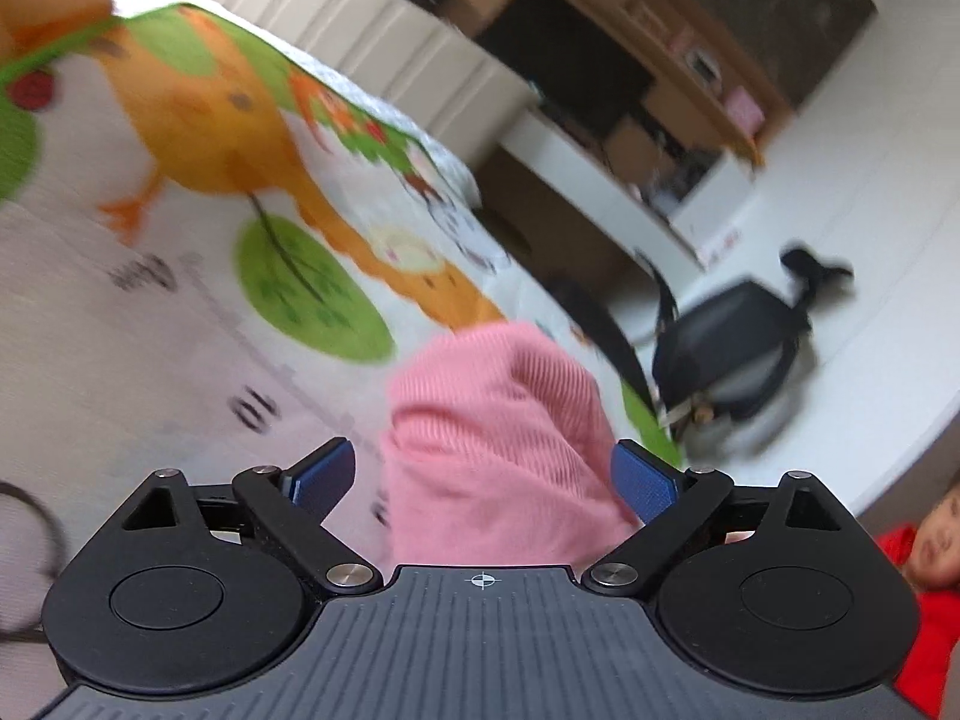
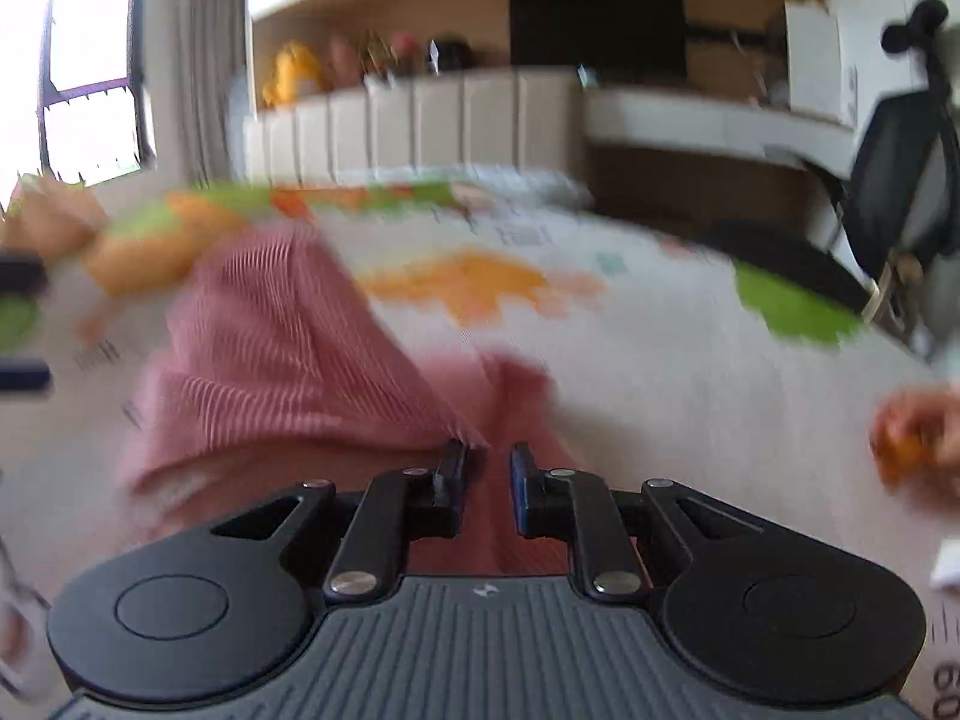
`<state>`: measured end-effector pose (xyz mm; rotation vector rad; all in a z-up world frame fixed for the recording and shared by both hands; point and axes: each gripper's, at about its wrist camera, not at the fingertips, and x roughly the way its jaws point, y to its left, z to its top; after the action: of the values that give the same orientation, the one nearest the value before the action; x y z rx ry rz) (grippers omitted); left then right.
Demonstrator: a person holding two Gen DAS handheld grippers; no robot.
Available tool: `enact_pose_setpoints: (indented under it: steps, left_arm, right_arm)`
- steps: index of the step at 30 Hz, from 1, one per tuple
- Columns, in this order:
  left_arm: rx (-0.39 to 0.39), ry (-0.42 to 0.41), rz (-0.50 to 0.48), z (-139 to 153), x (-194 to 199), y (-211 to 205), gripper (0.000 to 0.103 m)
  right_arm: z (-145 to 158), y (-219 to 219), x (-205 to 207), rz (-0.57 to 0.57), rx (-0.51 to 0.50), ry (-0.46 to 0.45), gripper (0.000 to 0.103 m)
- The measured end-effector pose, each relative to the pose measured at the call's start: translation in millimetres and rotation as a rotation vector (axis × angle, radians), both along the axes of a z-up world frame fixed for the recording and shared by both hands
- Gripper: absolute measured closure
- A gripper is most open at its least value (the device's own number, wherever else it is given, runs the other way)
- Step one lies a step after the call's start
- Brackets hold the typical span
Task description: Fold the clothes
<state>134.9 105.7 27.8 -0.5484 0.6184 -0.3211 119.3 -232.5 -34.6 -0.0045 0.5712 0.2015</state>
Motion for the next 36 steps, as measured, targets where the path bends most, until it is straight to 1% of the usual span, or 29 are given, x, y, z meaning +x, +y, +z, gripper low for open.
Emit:
enact_pose_setpoints:
  steps: [1, 2, 4, 6, 10, 11, 14, 16, 20, 23, 25, 26, 27, 29, 31, 32, 34, 36]
  left_arm:
    - [0.032, 0.012, -0.02, -5.1, 6.1, -11.9, 0.007]
    - [0.062, 0.026, -0.033, -10.1, 10.6, -21.3, 0.007]
    - [0.118, 0.054, -0.055, -18.9, 19.0, -40.0, 0.007]
    - [0.16, 0.055, -0.084, -23.3, 22.9, -55.0, 0.007]
    - [0.274, 0.014, -0.108, -24.0, 19.8, -77.7, 0.007]
    - [0.291, 0.009, -0.112, -24.4, 18.9, -80.6, 0.007]
    - [0.298, 0.011, -0.113, -25.5, 18.0, -82.3, 0.007]
    - [0.294, 0.012, -0.113, -25.7, 18.0, -81.8, 0.007]
    - [0.292, 0.01, -0.112, -26.2, 17.8, -82.4, 0.007]
    - [0.281, 0.007, -0.113, -26.6, 17.2, -82.1, 0.007]
    - [0.272, -0.005, -0.119, -28.0, 15.0, -79.4, 0.007]
    - [0.271, -0.014, -0.125, -29.6, 13.6, -78.3, 0.007]
    - [0.274, -0.021, -0.13, -31.5, 12.5, -77.8, 0.007]
    - [0.279, -0.032, -0.139, -35.5, 10.4, -77.0, 0.007]
    - [0.272, -0.043, -0.146, -38.9, 8.0, -75.1, 0.007]
    - [0.266, -0.047, -0.151, -40.3, 7.2, -73.8, 0.007]
    - [0.254, -0.057, -0.158, -42.6, 6.0, -71.3, 0.007]
    - [0.246, -0.069, -0.165, -43.6, 4.8, -69.4, 0.007]
  right_arm:
    - [-3.7, -4.6, 2.9, -0.001, 0.028, 0.024, 0.089]
    - [-2.9, -8.2, 4.2, 0.005, 0.057, 0.022, 0.089]
    - [-5.1, -9.5, 3.7, 0.023, 0.064, 0.026, 0.089]
    - [-5.2, -7.1, 5.7, 0.035, 0.068, 0.02, 0.089]
    - [-2.7, -4.1, 10.4, 0.042, 0.074, 0.016, 0.089]
    - [-1.1, -3.4, 9.6, 0.042, 0.075, 0.017, 0.089]
    - [2.1, -3.5, 9.2, 0.04, 0.081, 0.013, 0.088]
    - [8.5, -4.3, 5.6, 0.04, 0.098, -0.005, 0.087]
    - [21.3, -5.9, -1.6, 0.039, 0.132, -0.042, 0.081]
    - [30.9, -7.1, -7.0, 0.039, 0.157, -0.07, 0.079]
    - [37.3, -7.8, -10.6, 0.038, 0.174, -0.089, 0.067]
    - [40.5, -8.2, -12.4, 0.038, 0.182, -0.098, 0.044]
    - [46.9, -7.0, -14.4, 0.048, 0.188, -0.117, 0.026]
    - [65.6, 3.3, -14.9, 0.126, 0.184, -0.165, 0.02]
    - [76.3, 17.2, -5.8, 0.218, 0.174, -0.176, 0.015]
    - [78.1, 25.6, 3.6, 0.258, 0.165, -0.158, 0.013]
    - [78.3, 42.8, 25.9, 0.321, 0.15, -0.103, 0.013]
    - [72.7, 60.5, 46.2, 0.358, 0.106, -0.041, 0.013]
